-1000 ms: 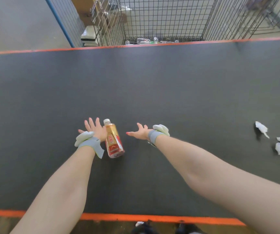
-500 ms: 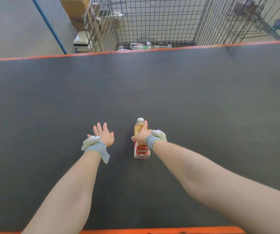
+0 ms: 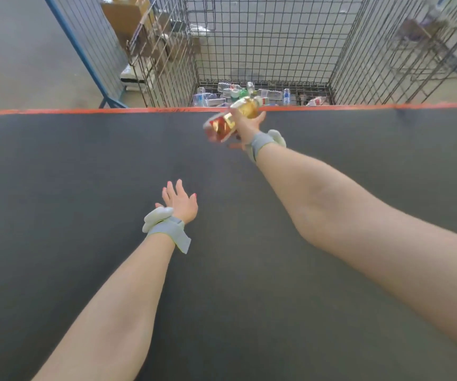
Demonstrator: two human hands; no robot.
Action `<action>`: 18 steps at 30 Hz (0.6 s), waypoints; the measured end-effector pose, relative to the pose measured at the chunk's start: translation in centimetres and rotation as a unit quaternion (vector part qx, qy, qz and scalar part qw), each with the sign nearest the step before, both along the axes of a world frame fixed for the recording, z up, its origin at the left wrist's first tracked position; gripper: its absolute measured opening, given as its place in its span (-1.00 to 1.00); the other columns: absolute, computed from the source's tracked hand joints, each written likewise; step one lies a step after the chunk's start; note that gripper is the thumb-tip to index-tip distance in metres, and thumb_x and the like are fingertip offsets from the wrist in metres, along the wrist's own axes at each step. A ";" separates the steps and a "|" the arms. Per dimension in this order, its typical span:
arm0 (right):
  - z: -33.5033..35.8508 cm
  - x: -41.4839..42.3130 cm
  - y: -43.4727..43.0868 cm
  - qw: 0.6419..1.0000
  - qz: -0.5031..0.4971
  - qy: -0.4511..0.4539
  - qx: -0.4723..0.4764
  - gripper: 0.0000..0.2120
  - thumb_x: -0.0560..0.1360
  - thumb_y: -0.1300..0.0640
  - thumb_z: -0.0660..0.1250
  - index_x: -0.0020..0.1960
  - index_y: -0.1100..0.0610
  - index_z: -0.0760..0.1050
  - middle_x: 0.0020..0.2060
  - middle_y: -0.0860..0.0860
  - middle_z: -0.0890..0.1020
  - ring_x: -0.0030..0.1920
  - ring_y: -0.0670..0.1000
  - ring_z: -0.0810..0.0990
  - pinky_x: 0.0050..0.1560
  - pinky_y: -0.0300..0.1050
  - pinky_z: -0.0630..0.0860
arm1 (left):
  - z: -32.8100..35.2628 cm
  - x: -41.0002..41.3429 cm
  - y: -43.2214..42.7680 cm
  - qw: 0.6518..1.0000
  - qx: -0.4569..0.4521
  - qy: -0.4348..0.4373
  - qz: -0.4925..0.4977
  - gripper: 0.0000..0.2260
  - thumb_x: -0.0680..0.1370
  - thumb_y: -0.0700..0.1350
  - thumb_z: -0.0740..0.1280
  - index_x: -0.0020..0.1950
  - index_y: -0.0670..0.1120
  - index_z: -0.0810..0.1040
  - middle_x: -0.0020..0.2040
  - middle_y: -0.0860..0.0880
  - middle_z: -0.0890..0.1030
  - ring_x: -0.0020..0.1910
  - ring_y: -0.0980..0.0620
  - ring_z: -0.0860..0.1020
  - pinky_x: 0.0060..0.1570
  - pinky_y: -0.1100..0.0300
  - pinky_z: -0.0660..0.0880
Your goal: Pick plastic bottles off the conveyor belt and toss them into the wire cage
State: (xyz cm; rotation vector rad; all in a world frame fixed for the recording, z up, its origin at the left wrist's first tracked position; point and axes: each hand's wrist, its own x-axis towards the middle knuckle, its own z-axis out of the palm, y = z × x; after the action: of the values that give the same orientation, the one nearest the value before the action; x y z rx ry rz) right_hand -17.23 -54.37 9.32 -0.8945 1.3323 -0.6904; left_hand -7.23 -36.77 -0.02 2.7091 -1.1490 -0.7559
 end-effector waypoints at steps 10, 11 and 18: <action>-4.3 -3.2 12.9 0.920 0.260 0.293 0.016 -0.05 0.51 -0.13 0.33 0.57 0.00 -0.31 0.56 0.14 -0.03 0.55 0.19 -0.02 0.50 0.17 0.12 | 0.8 0.0 10.1 0.996 0.071 -0.032 -0.033 -0.42 0.65 0.08 0.05 0.58 -0.02 -0.14 0.58 -0.08 -0.20 0.55 -0.12 -0.23 0.46 -0.28 -0.09; -4.6 -3.8 14.9 0.899 0.295 0.323 0.020 -0.04 0.51 -0.16 0.33 0.58 0.00 -0.31 0.56 0.14 -0.10 0.56 0.19 -0.07 0.51 0.16 0.07 | 0.8 0.4 11.9 0.995 0.086 -0.044 -0.037 -0.41 0.65 0.09 0.05 0.59 -0.02 -0.14 0.58 -0.08 -0.21 0.55 -0.14 -0.24 0.46 -0.27 -0.08; -6.3 -6.6 25.9 0.786 0.455 0.417 0.037 -0.11 0.50 -0.34 0.20 0.59 -0.05 -0.24 0.57 0.07 -0.18 0.57 0.16 -0.13 0.53 0.14 -0.07 | 0.0 2.1 24.1 0.983 0.174 -0.055 -0.007 -0.33 0.61 0.16 0.12 0.59 0.02 -0.15 0.57 -0.07 -0.25 0.54 -0.16 -0.28 0.46 -0.27 -0.02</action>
State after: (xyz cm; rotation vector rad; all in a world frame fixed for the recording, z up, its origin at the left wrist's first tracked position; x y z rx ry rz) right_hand -23.79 -28.48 3.02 -1.7030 1.4075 0.6014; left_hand -5.11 -12.71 0.00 3.0660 -1.1529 -0.8945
